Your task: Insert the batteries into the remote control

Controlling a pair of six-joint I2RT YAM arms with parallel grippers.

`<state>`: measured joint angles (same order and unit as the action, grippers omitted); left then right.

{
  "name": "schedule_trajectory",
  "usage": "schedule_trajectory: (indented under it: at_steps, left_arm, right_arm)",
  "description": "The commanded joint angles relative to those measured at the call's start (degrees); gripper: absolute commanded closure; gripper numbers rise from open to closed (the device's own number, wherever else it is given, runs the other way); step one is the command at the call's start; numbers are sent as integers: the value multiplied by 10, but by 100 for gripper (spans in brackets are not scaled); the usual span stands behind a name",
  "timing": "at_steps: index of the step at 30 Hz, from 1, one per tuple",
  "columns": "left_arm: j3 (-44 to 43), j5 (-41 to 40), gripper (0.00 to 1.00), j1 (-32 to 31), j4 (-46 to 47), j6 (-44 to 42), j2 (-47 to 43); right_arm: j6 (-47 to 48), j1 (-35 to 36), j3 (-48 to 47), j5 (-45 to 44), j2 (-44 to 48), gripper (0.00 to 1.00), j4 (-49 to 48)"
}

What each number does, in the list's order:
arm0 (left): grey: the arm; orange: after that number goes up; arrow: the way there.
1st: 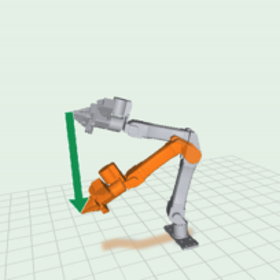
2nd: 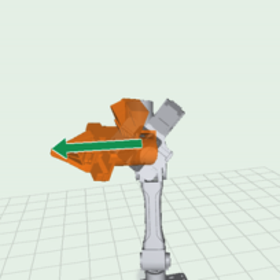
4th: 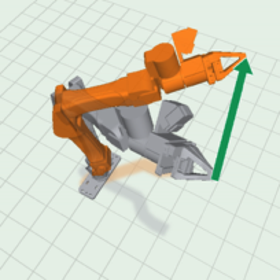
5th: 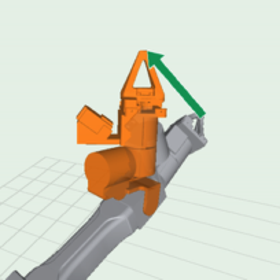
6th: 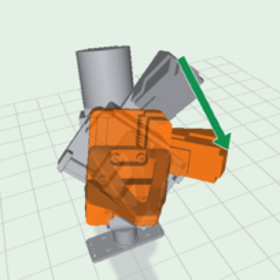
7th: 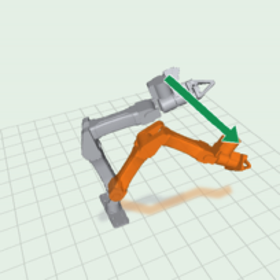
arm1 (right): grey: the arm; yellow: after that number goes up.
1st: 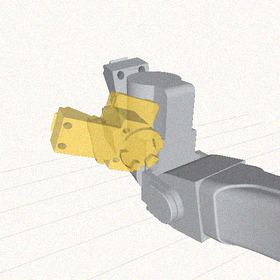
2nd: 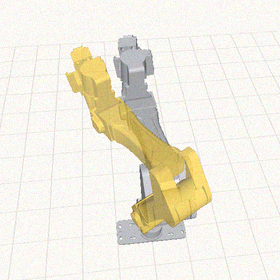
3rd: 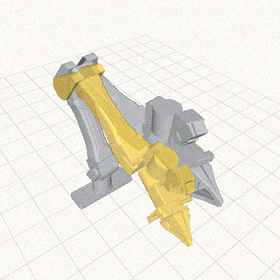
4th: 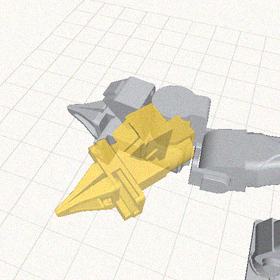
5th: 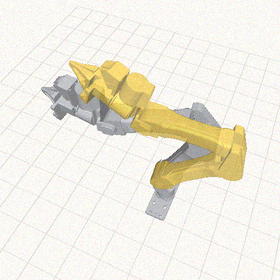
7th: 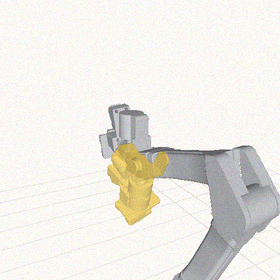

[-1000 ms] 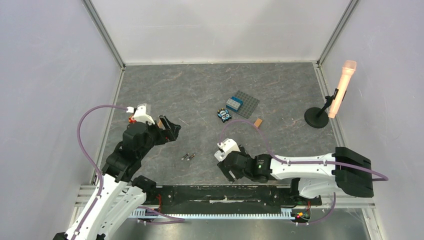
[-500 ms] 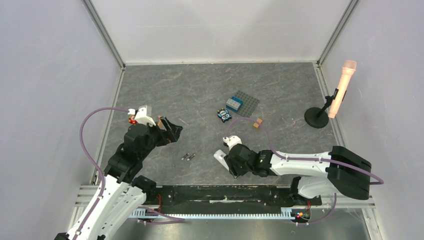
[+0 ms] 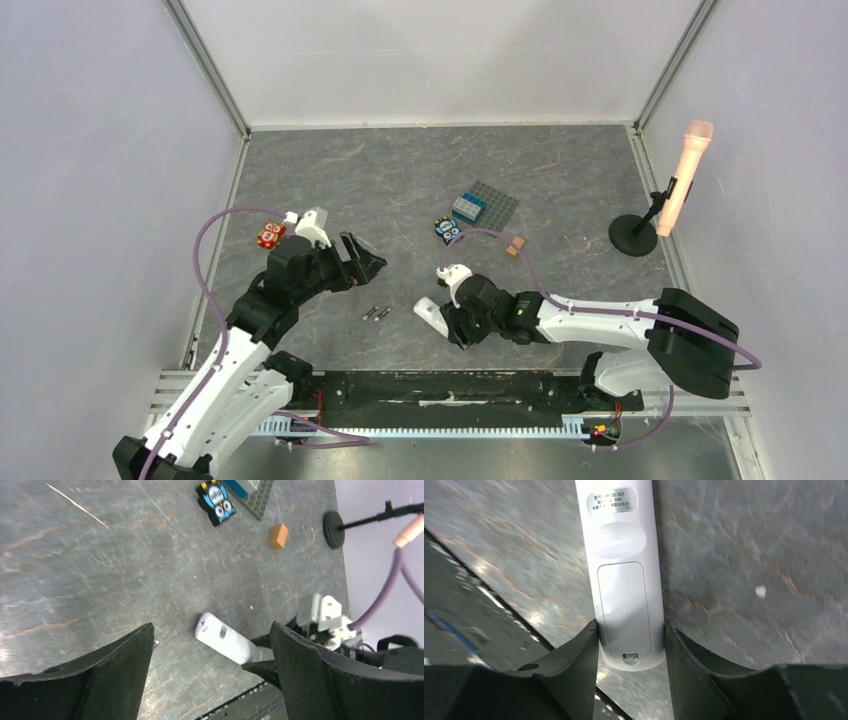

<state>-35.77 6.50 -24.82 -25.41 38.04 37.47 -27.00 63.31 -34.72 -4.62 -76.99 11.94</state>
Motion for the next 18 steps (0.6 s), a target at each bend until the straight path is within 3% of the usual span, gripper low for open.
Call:
schedule_trajectory:
  at_steps: [1,8,18]
  left_arm:
    - [12,96,10,1,55,44,38]
    - [42,159,12,0,142,101,81]
    - [44,146,17,-1,159,120,119]
  right_arm:
    - [14,-33,-43,91,16,72,-144]
    - [15,-57,-83,138,2,73,-215]
    - [-18,-79,-105,182,-12,73,-286]
